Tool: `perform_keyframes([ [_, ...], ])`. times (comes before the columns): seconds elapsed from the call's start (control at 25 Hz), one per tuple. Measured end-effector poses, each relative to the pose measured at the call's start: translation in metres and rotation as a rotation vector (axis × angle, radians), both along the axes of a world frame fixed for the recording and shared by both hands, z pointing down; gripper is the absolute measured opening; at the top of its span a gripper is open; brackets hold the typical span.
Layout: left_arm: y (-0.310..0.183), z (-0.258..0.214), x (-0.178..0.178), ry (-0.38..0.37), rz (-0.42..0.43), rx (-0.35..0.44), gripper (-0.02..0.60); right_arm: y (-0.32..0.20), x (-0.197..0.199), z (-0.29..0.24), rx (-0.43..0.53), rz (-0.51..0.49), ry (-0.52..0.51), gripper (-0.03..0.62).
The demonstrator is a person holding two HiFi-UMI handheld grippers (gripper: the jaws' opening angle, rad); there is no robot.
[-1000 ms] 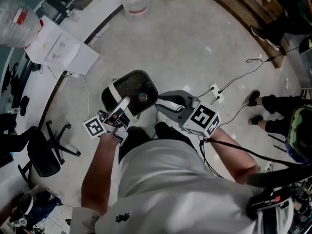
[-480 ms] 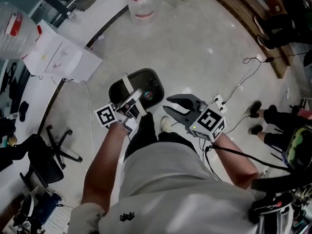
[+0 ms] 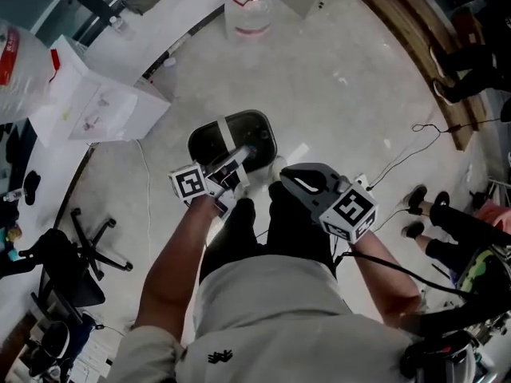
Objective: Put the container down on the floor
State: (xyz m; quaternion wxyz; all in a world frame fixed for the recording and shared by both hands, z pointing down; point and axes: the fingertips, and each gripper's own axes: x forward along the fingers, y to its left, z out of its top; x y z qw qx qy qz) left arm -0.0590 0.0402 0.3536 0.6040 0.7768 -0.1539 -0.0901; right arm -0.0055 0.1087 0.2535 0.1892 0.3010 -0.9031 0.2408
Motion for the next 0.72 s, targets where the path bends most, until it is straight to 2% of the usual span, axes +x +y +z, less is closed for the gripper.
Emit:
perform_keyframes([
  [0.12, -0.046, 0.024, 0.008, -0.005, -0.038, -0.008, 0.055, -0.039, 0.01, 0.024, -0.043, -0.04, -0.015, 0.026],
  [0.24, -0.088, 0.069, 0.017, -0.031, -0.062, -0.008, 0.055, -0.083, 0.019, 0.05, -0.072, -0.089, -0.065, 0.026],
  [0.36, -0.12, 0.109, 0.029, -0.041, -0.099, -0.067, 0.054, -0.115, 0.029, 0.079, -0.071, -0.175, -0.042, 0.026],
  [0.48, -0.144, 0.14, 0.042, -0.048, -0.128, -0.107, 0.054, -0.132, 0.044, 0.099, -0.074, -0.263, -0.016, 0.026],
  [0.56, -0.153, 0.16, 0.047, -0.049, -0.137, -0.136, 0.054, -0.136, 0.052, 0.11, -0.103, -0.283, -0.011, 0.026],
  [0.72, -0.182, 0.219, 0.056, -0.11, -0.116, -0.106, 0.055, -0.153, 0.076, 0.153, -0.138, -0.288, 0.014, 0.026],
])
